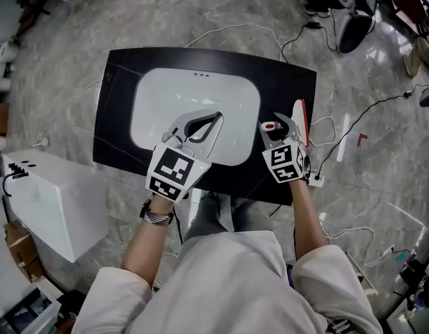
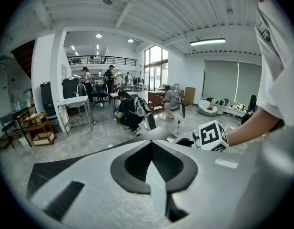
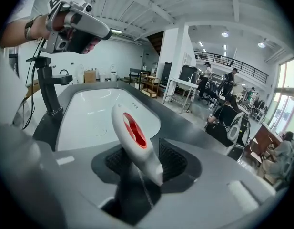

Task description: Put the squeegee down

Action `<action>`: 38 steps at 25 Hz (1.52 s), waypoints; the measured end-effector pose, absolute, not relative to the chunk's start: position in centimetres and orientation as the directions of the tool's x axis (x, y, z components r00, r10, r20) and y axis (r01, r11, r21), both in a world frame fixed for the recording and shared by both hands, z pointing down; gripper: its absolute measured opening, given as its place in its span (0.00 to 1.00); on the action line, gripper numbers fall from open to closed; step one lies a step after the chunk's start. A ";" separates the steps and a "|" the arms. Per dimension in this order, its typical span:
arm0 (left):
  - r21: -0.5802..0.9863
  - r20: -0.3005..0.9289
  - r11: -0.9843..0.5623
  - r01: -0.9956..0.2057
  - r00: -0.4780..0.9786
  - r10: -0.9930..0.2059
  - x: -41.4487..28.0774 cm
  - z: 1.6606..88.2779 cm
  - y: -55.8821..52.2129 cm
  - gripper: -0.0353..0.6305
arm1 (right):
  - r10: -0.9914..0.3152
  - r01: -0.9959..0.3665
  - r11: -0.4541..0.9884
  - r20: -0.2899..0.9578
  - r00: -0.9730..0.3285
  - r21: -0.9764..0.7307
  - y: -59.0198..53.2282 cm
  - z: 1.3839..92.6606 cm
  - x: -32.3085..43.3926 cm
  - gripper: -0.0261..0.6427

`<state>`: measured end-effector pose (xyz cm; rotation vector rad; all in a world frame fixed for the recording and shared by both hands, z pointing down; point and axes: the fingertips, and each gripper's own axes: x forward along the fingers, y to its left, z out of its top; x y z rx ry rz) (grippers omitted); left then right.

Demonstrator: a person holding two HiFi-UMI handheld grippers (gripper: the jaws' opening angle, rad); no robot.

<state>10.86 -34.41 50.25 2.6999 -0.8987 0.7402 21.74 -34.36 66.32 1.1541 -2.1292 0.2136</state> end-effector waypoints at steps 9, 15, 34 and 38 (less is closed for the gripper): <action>0.037 0.527 -0.781 -0.623 0.677 -0.515 9.8 50.8 -34.2 0.06 | -0.638 -0.734 0.635 0.700 -0.320 0.243 -33.4 68.8 20.9 0.34; 0.040 0.530 -0.776 -0.629 0.672 -0.518 9.3 51.0 -34.3 0.06 | -0.628 -0.735 0.638 0.707 -0.324 0.230 -33.5 69.1 20.8 0.36; 0.030 0.506 -0.791 -0.611 0.692 -0.515 8.4 50.0 -33.4 0.06 | -0.598 -0.770 0.625 0.712 -0.368 0.128 -32.1 66.8 19.9 0.48; 0.021 0.494 -0.797 -0.604 0.699 -0.516 8.1 49.5 -32.7 0.06 | -0.619 -0.795 0.597 0.695 -0.367 0.111 -31.6 65.3 20.2 0.48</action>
